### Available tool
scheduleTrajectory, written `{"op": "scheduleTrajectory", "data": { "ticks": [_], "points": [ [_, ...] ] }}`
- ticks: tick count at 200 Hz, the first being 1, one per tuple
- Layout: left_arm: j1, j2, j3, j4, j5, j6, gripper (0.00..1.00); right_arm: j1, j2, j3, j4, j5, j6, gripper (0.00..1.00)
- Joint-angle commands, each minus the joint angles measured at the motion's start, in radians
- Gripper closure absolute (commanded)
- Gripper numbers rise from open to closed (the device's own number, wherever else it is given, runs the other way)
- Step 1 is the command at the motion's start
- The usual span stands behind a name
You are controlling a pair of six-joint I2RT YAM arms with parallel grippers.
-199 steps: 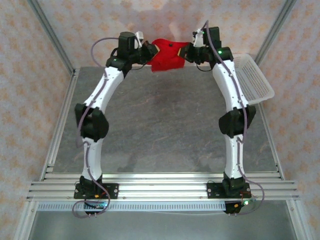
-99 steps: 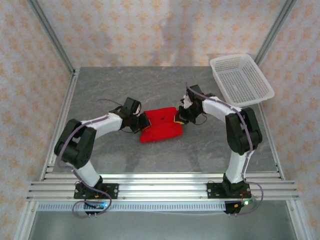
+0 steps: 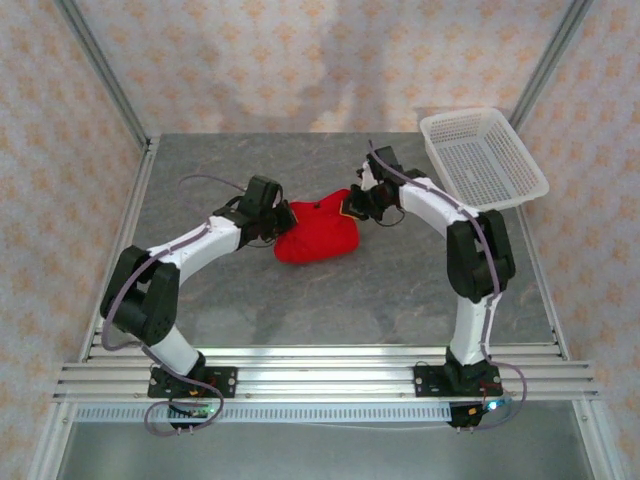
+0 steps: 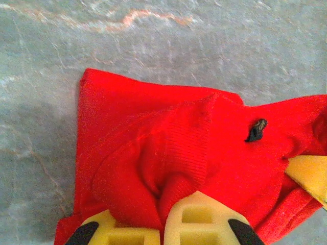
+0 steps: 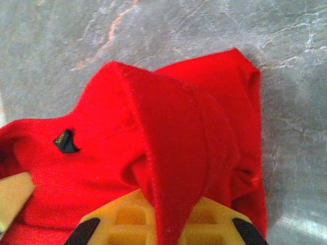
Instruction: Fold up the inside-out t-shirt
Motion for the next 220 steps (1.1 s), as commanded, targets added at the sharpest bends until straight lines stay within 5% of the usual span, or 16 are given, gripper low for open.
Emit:
{"op": "scheduleTrajectory", "data": {
  "ticks": [1, 26, 60, 111, 133, 153, 175, 220],
  "points": [
    [0.011, 0.04, 0.029, -0.028, -0.104, 0.039, 1.0, -0.006, 0.048, 0.03, -0.013, 0.066, 0.004, 1.0],
    [0.016, 0.116, 0.05, -0.019, -0.096, 0.052, 0.99, -0.007, 0.104, 0.064, -0.025, 0.059, 0.009, 1.0],
    [0.034, 0.177, 0.061, 0.006, -0.112, 0.053, 0.86, -0.007, 0.158, 0.118, -0.045, 0.076, 0.012, 0.93],
    [0.075, 0.113, 0.065, 0.007, -0.16, 0.055, 0.61, -0.02, 0.074, 0.116, -0.042, 0.114, 0.043, 0.54],
    [0.096, 0.024, 0.042, -0.01, -0.15, 0.065, 0.49, -0.053, -0.053, 0.013, 0.043, 0.122, 0.112, 0.47],
    [0.098, -0.07, 0.015, -0.041, -0.12, 0.079, 0.48, -0.063, -0.16, -0.07, 0.068, 0.137, 0.12, 0.47],
    [0.076, -0.15, -0.032, -0.03, -0.03, 0.055, 0.53, -0.036, -0.218, -0.156, 0.081, 0.092, 0.133, 0.59],
    [-0.056, -0.065, 0.015, -0.081, 0.005, 0.046, 0.72, 0.075, -0.134, -0.188, 0.021, 0.195, 0.111, 0.67]
  ]
}}
